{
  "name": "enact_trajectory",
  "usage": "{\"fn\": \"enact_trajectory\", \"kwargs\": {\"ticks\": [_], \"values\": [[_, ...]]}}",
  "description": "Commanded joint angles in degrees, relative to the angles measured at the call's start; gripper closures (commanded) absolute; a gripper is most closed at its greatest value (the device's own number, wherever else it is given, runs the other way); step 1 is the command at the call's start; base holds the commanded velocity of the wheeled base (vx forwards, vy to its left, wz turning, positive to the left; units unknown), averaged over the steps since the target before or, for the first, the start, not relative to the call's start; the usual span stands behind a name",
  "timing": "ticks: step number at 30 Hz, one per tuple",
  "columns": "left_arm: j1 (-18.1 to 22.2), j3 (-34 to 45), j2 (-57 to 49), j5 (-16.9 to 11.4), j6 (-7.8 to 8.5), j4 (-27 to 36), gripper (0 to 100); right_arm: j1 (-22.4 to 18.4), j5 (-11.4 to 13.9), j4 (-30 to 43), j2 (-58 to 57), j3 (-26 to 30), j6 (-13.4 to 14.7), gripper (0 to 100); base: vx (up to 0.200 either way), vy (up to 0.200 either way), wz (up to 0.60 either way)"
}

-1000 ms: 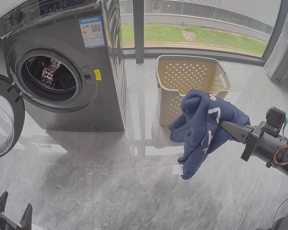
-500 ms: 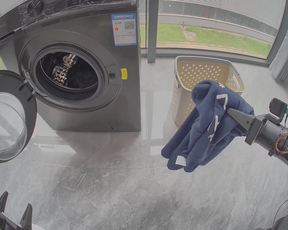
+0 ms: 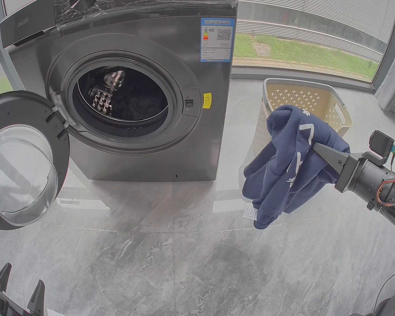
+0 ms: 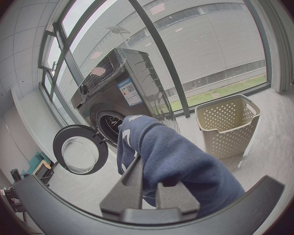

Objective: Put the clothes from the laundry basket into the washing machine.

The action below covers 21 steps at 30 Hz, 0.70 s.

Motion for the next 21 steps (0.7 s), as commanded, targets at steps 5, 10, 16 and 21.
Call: {"fn": "enact_trajectory", "kwargs": {"ticks": [5, 10, 16, 21], "values": [[0.1, 0.7, -0.7, 0.0, -0.12, 0.0, 0, -0.2, 0.0, -0.1, 0.1, -1.2, 0.1, 100, -0.16, 0.0, 0.0], [0.1, 0.7, -0.7, 0.0, -0.12, 0.0, 0, -0.2, 0.0, -0.1, 0.1, -1.0, 0.1, 100, -0.2, 0.0, 0.0], [0.1, 0.7, -0.7, 0.0, -0.12, 0.0, 0, -0.2, 0.0, -0.1, 0.2, -0.8, 0.1, 100, 0.0, 0.0, 0.0], [0.1, 0.7, -0.7, 0.0, -0.12, 0.0, 0, -0.1, 0.0, -0.1, 0.2, -0.8, 0.2, 100, 0.0, 0.2, 0.0]]}}
